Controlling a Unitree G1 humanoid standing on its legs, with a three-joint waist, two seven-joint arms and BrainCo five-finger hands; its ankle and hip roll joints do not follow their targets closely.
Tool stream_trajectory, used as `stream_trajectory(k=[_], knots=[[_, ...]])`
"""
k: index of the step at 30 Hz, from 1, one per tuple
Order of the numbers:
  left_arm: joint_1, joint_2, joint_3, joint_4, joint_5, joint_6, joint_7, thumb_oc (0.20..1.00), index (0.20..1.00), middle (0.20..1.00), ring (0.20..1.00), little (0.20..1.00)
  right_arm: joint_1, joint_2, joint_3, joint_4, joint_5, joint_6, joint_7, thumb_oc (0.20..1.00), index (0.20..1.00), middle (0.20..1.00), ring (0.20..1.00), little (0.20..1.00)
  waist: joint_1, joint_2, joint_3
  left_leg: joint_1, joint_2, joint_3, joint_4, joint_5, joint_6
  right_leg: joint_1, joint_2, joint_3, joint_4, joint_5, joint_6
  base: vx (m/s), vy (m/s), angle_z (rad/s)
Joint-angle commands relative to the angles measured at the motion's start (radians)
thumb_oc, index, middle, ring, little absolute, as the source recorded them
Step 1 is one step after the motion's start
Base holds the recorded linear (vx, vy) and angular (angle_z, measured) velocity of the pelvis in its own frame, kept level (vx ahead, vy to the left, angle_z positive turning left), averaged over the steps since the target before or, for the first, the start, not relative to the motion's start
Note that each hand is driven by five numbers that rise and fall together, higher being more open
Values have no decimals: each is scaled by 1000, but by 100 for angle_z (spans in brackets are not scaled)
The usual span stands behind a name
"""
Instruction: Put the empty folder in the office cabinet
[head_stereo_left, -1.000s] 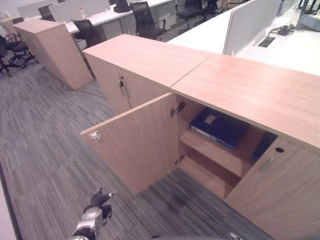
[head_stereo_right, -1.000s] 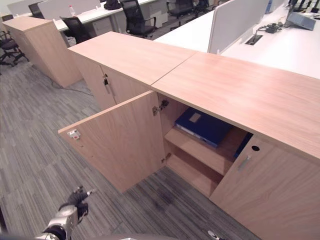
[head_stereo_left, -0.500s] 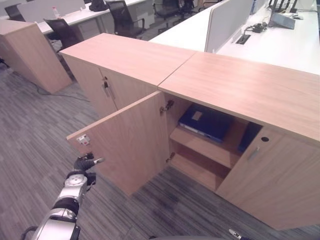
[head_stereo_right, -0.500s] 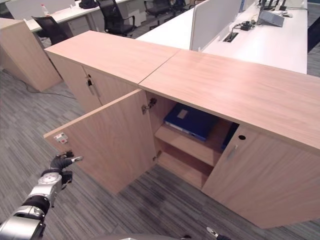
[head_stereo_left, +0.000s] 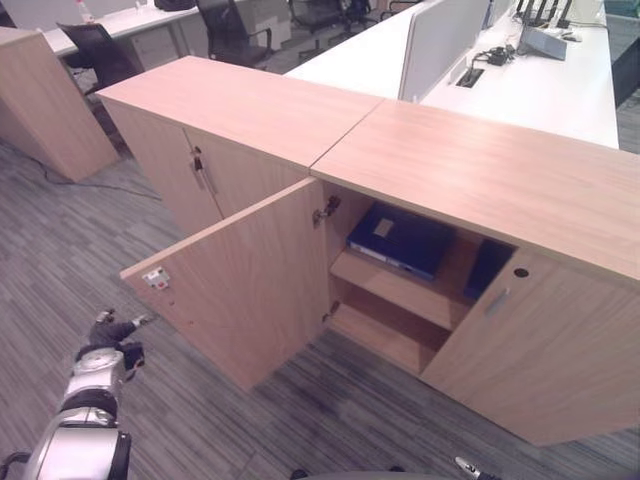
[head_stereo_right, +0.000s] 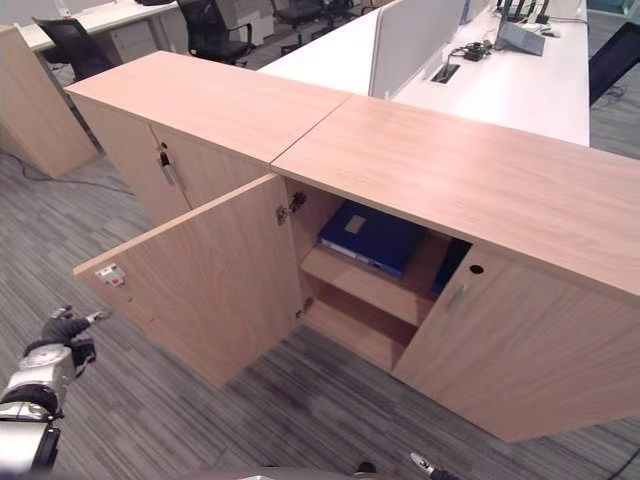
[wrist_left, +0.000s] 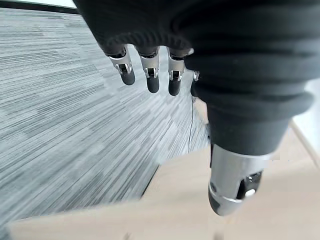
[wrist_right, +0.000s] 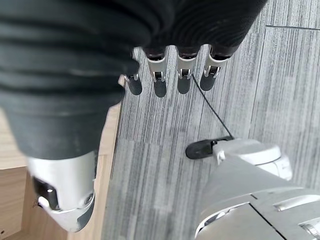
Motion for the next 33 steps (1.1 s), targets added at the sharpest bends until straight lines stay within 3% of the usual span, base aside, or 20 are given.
stream_trajectory(k=[1,10,18,33], knots=[[-120,45,52,106,-19,-31,-4,1000,1000,1000,1000,1000,-21,26,4,43,42,0,7,1000,1000,1000,1000,1000,14,3,-45,-15,-45,-94,12,-97,26,-64,-130,-2,9,64,141,0,0,0],[-108,81,80,125,-39,-25,-22,1000,1000,1000,1000,1000,-20,23,2,32,44,-4,12,1000,1000,1000,1000,1000,22,3,-57,-10,-51,-96,12,-103,28,-57,-137,-18,8,66,145,0,0,0],[-224,137,-22,32,-38,-52,-31,1000,1000,1000,1000,1000,-26,16,21,26,44,-12,20,1000,1000,1000,1000,1000,16,-1,-62,-6,-52,-100,12,-105,26,-48,-142,-33,8,70,150,0,0,0],[-263,34,-199,-259,-52,-80,-106,1000,1000,1000,1000,1000,-39,12,24,44,31,-14,42,1000,1000,1000,1000,1000,9,-6,-67,0,-54,-99,12,-108,25,-41,-150,-46,4,79,150,0,0,0]])
